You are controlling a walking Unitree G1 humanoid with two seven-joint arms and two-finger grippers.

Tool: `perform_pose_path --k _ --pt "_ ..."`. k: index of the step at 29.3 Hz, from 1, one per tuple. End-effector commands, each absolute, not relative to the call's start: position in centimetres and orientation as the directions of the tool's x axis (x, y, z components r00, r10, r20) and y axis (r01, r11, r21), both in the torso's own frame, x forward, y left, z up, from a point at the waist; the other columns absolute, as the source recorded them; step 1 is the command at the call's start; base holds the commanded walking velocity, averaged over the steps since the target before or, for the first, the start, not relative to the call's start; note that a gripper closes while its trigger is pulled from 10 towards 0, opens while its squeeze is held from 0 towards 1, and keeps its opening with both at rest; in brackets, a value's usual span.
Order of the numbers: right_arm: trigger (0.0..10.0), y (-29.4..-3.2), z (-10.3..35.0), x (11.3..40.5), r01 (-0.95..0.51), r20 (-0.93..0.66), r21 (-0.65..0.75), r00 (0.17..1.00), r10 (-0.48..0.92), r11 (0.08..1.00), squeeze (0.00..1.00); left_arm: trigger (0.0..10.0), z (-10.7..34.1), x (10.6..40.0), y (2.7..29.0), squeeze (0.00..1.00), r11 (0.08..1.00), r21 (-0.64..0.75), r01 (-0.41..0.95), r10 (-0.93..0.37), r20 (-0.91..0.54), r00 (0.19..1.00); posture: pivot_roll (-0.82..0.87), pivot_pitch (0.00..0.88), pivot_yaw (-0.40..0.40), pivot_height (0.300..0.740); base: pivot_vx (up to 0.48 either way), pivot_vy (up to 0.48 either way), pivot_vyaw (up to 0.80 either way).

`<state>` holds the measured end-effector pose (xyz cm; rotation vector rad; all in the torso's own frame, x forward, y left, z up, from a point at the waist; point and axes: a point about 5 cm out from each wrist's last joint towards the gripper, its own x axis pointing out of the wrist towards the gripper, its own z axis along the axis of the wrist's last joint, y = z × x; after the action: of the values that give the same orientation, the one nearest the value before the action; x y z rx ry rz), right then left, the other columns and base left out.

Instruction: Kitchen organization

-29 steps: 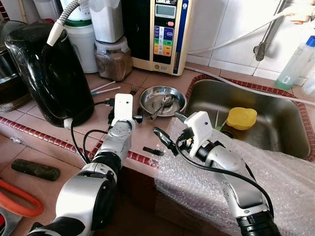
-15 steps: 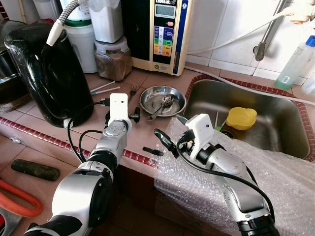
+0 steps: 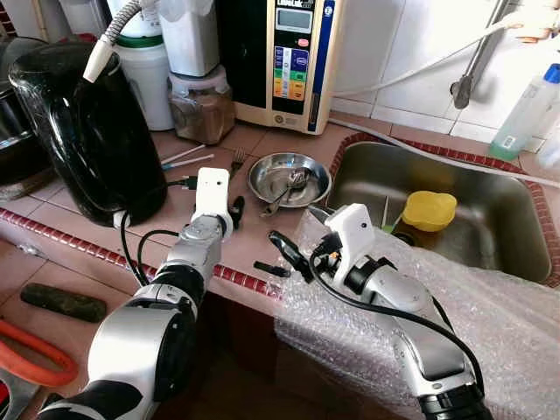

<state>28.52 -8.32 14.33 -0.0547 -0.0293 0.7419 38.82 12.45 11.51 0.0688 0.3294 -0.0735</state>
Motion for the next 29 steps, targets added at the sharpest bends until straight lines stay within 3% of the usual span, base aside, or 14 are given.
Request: perform_pose_path --k 1,11,29 --pt "10.0 -8.3 14.9 28.3 -0.684 0.027 -0.067 0.727 0.686 0.727 0.0 0.0 11.4 38.8 12.5 0.0 0.993 0.073 0.094 -0.063 -0.348 0.935 -0.09 0.0 0.027 0.74 0.0 0.0 0.0" --pt "10.0 -8.0 14.9 28.2 -0.732 0.012 -0.068 0.679 0.734 0.678 0.0 0.0 11.1 38.7 12.4 0.0 0.994 0.054 0.091 -0.066 -0.357 0.932 -0.1 0.0 0.031 0.74 0.0 0.0 0.0" --pt "10.0 -8.1 15.2 29.0 -0.739 0.013 -0.09 0.669 0.743 0.667 0.0 0.0 9.3 37.7 13.6 0.0 0.991 0.099 0.094 -0.048 -0.396 0.917 -0.07 0.0 0.009 0.74 0.0 0.0 0.0"
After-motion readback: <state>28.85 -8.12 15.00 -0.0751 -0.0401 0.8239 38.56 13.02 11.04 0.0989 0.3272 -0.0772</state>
